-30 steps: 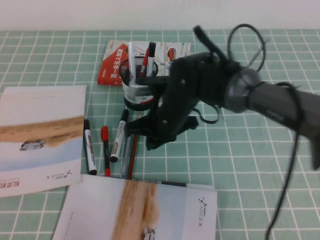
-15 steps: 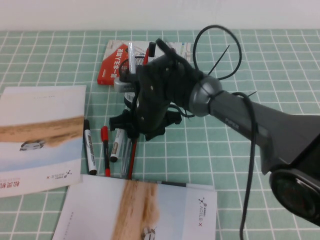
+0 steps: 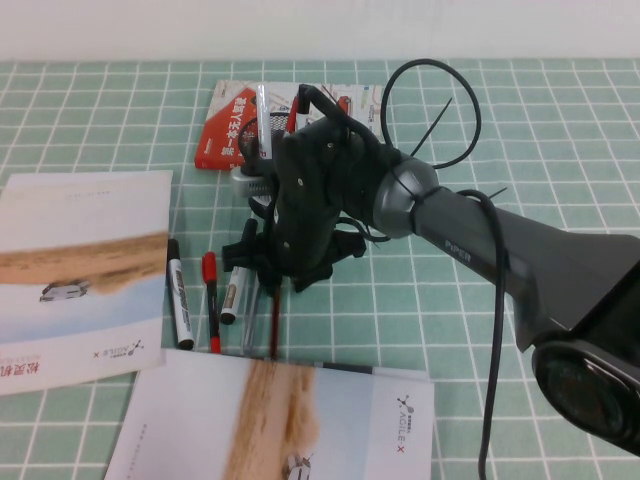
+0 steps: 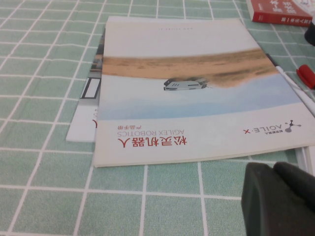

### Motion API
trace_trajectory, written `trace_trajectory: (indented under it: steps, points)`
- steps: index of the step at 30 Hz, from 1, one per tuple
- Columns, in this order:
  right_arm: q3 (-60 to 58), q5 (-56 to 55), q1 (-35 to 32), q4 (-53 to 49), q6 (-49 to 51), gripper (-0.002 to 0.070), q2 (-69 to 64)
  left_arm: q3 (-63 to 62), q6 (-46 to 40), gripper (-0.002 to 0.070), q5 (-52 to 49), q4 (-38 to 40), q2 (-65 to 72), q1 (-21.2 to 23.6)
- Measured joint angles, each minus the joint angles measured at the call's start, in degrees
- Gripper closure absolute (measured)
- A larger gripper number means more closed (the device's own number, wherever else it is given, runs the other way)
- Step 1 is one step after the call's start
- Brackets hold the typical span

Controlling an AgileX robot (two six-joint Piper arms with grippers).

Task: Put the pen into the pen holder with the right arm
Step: Pick up the pen on the table

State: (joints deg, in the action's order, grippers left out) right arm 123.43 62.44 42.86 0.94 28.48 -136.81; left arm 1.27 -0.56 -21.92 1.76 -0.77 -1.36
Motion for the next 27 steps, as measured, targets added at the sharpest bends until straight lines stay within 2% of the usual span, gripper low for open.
trace_trajectory:
  steps: [10, 19, 23, 27]
  points:
    - [0.3, 5.3, 0.0, -2.5, -2.8, 0.0551, 0.0, 0.0, 0.0, 0.0679, 0.0, 0.0, 0.0, 0.0]
    - [0.7, 5.9, 0.0, -2.4, -7.8, 0.0589, -0.5, 0.0, 0.0, 0.0679, 0.0, 0.0, 0.0, 0.0]
    - [0.9, 6.1, 0.0, -2.0, -10.0, 0.0654, -0.5, 0.0, 0.0, 0.0679, 0.0, 0.0, 0.0, 0.0]
    - [-0.9, 5.7, 0.0, -2.0, -11.2, 0.0662, 0.7, 0.0, 0.0, 0.0679, 0.0, 0.0, 0.0, 0.0]
